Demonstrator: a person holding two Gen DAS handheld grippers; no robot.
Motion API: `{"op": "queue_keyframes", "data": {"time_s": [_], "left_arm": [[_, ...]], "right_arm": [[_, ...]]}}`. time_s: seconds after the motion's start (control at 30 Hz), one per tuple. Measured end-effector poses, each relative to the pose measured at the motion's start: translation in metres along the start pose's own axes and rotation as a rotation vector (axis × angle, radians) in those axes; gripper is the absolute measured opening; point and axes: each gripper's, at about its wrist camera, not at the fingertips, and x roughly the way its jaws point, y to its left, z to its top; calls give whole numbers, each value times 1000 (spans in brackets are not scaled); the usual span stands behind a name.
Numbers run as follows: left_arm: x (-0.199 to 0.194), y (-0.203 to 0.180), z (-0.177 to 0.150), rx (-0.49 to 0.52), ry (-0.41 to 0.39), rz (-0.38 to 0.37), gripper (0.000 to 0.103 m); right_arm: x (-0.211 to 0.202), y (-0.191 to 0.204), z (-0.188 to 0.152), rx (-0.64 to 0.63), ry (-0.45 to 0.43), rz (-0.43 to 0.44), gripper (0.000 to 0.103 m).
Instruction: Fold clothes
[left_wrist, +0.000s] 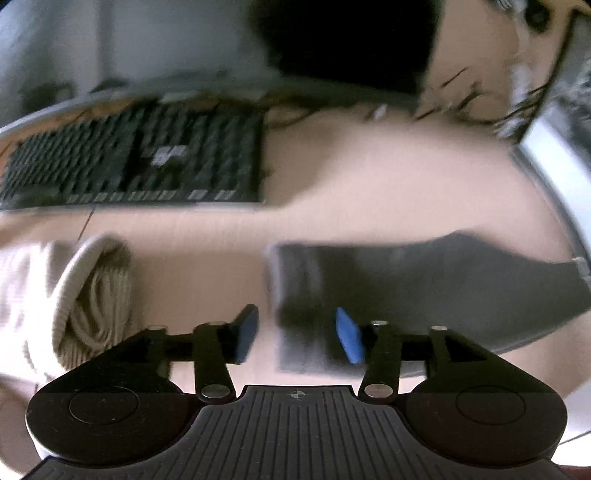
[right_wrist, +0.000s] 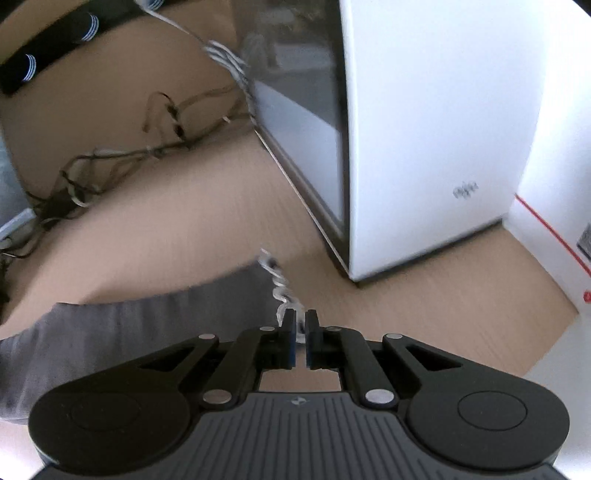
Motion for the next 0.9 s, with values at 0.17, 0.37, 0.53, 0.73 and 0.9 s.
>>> {"op": "queue_keyframes", "data": {"time_s": [0.17,0.37,0.53,0.73,0.9], "left_arm": [[15,-22,6,65,28,-152,65],[53,-30,-10,82,98,-125,62],[56,-27,-11,23,49,-130,64],[69,-46,-3,18,6,-78,72],[85,-75,4,74,-14,-29,77]], "right_arm": [[9,51,-4,-60,-15,87,21],[37,84,-25,-89,41,35,27],[42,85,-22,-106,38,54,28],[44,80,-17,-217,13,94,28],[54,68,-3,-245,-5,116,28]]}}
